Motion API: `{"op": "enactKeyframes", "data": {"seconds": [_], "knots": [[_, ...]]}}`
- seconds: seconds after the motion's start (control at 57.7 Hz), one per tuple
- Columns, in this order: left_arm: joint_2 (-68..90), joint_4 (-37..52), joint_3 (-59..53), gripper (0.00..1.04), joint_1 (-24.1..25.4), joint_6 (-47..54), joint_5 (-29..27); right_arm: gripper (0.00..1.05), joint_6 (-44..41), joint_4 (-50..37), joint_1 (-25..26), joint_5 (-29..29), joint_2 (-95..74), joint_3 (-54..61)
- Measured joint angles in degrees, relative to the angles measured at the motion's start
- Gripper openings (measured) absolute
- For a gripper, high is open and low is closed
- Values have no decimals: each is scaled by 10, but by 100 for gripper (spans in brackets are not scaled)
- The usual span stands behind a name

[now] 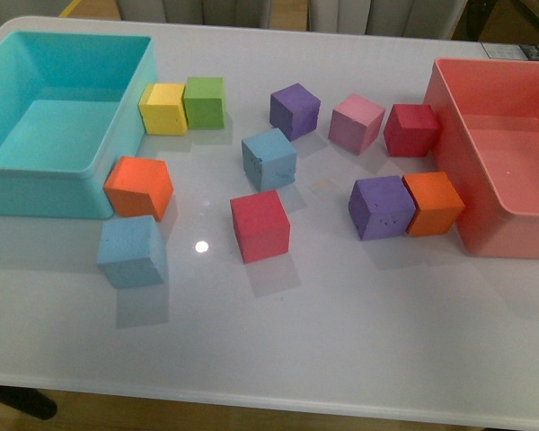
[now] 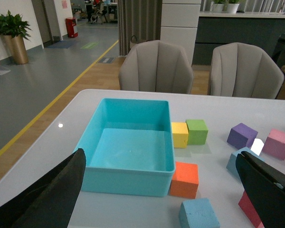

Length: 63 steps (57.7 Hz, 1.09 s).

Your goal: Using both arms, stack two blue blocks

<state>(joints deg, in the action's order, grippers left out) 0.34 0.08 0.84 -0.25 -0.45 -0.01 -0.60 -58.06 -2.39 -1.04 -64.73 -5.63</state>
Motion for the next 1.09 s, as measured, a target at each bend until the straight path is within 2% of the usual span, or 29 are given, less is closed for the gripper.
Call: {"op": "enactKeyframes", "data": {"seconds": [0.104,0.815,1.092], "knots": [[0,0,0,96,0,0,0,2,0,39,22,7,57,16],[0,0,0,96,0,0,0,2,0,322,23,10,385,47],[0,0,0,96,0,0,0,2,0,397,23,10,464,47]]}}
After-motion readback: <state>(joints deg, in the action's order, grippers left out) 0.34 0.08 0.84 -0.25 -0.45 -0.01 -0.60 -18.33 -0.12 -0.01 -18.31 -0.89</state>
